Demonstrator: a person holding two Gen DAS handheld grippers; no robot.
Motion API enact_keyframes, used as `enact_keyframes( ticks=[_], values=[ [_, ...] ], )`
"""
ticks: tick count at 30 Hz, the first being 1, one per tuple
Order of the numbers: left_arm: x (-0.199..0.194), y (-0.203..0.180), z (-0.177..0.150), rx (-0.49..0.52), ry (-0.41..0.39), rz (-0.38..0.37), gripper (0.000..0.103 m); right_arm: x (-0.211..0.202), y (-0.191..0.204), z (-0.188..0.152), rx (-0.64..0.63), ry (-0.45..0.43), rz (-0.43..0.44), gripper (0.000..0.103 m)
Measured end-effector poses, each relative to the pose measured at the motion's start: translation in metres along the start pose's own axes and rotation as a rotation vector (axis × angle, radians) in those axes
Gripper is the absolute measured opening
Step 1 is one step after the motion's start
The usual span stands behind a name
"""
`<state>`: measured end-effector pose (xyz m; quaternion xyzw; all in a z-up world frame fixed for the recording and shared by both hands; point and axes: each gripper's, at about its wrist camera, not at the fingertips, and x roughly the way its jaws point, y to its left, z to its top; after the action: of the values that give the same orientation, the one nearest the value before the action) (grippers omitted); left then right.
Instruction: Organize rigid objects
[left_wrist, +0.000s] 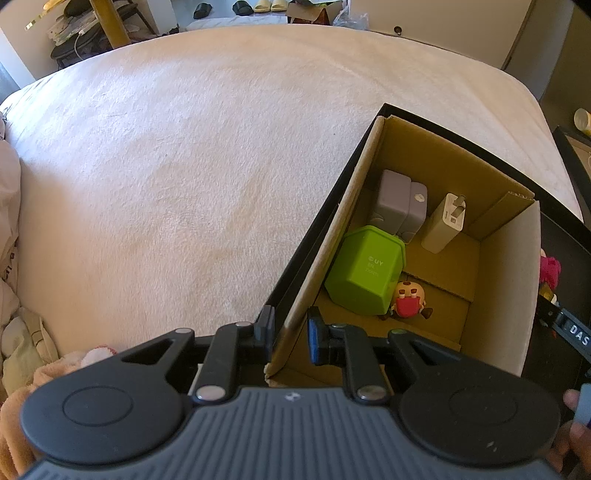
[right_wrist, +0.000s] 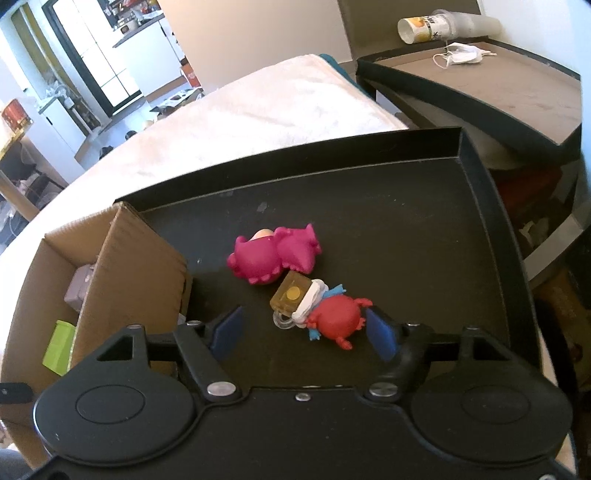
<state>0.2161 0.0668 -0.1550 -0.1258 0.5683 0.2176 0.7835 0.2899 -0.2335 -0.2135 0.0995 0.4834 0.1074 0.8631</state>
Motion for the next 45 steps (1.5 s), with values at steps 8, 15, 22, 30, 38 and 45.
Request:
enact_keyframes(
  ticks=[8,15,22,30,38,45],
  values=[
    [0.001,0.000,-0.001,-0.001,0.000,-0.001,0.017,0.011,0.009,-0.004,-0.042,-0.005,-0.022,0.073],
    [0.002,0.002,0.000,-0.006,0.002,-0.010,0.017,0.013,0.021,-0.005,-0.122,-0.020,-0.083,0.061],
    [0.001,0.000,-0.001,-0.004,-0.003,-0.002,0.017,0.000,0.017,-0.008,-0.110,-0.007,-0.079,0.060],
    [0.000,0.000,-0.002,-0.001,-0.013,-0.001,0.017,-0.027,0.016,-0.004,-0.100,-0.032,-0.051,0.060],
    [-0.002,0.003,-0.003,-0.003,-0.020,-0.018,0.016,-0.049,0.028,0.012,-0.101,-0.071,-0.010,0.060],
    [-0.002,0.005,-0.002,-0.007,-0.017,-0.037,0.016,-0.065,0.046,0.019,-0.128,-0.093,0.025,0.060]
  ],
)
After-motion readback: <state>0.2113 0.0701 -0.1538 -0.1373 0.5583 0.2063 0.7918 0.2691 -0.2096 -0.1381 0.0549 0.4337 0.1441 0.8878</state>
